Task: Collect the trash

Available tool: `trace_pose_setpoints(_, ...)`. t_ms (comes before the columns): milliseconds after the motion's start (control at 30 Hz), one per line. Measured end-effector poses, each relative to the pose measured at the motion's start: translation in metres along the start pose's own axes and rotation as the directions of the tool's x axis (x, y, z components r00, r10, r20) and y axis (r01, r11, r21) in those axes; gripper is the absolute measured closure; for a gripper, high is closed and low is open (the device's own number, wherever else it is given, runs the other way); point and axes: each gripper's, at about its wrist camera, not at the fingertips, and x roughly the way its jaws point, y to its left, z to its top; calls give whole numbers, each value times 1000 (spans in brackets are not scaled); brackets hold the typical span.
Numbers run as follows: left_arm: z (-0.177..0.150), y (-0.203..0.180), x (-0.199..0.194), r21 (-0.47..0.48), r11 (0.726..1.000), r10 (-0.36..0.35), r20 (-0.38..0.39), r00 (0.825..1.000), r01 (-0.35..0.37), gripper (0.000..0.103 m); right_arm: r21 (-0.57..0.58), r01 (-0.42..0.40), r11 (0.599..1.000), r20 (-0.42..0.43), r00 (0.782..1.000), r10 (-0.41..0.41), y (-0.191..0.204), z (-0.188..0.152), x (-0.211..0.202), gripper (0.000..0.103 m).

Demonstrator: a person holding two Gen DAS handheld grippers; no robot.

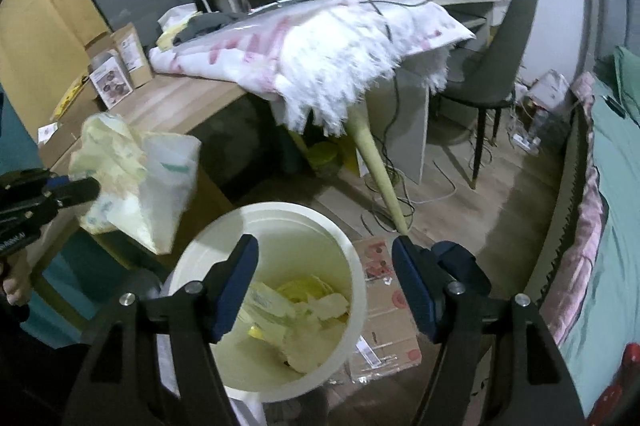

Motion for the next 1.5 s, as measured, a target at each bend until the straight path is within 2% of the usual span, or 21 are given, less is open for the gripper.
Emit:
trace_pose_setpoints(233, 9, -12, 44, -17, 995, -99, -96, 990, 98, 96, 39, 39, 998, -2, 999, -39, -18, -5, -5, 36)
trace_pose_setpoints(300, 9, -11, 52, -42, 993, -119, -122, 985, 115, 92, 45, 46, 998, -1, 999, -46, -20, -7, -7, 36)
trace_pose_setpoints(333, 10, -12, 56, -43, 993, -118, -126, 985, 113, 87, 47, 49, 998, 1, 999, -49, -20, -7, -9, 36)
trace_pose_setpoints(400, 11, -13, 55, -43, 993, -117, -115, 986, 113, 53, 47, 51, 998, 3, 999, -51, -19, -9, -12, 36)
trace_pose_setpoints(467, 10, -11, 51, -61, 990, -135, -96, 986, 130, 38, 49, 47, 998, 6, 999, -48, -17, -10, -14, 36)
trace_pose_setpoints(700, -2, -1, 24, -85, 990, -117, -61, 991, 111, 38, 13, 26, 1000, 9, 1000, -26, 10, -11, -16, 36)
trace_pose_setpoints(1000, -23, 15, -22, -66, 998, -20, 10, 1000, 21, 38, -72, -14, 997, 12, 1000, 15, 65, -11, -23, 36)
trace_pose_setpoints(1133, -38, 31, -47, -106, 994, -11, 46, 999, 15, 38, -118, -30, 993, 9, 999, 31, 90, -12, -28, 36)
trace_pose_setpoints(1300, -55, 50, -72, -149, 989, 34, 85, 996, -21, 38, -170, -44, 984, 19, 999, 48, 123, -11, -37, 36)
trace_pose_setpoints(1500, -75, 72, -110, -183, 983, 60, 168, 984, -29, 38, -222, -66, 973, 38, 996, 76, 155, -11, -49, 36)
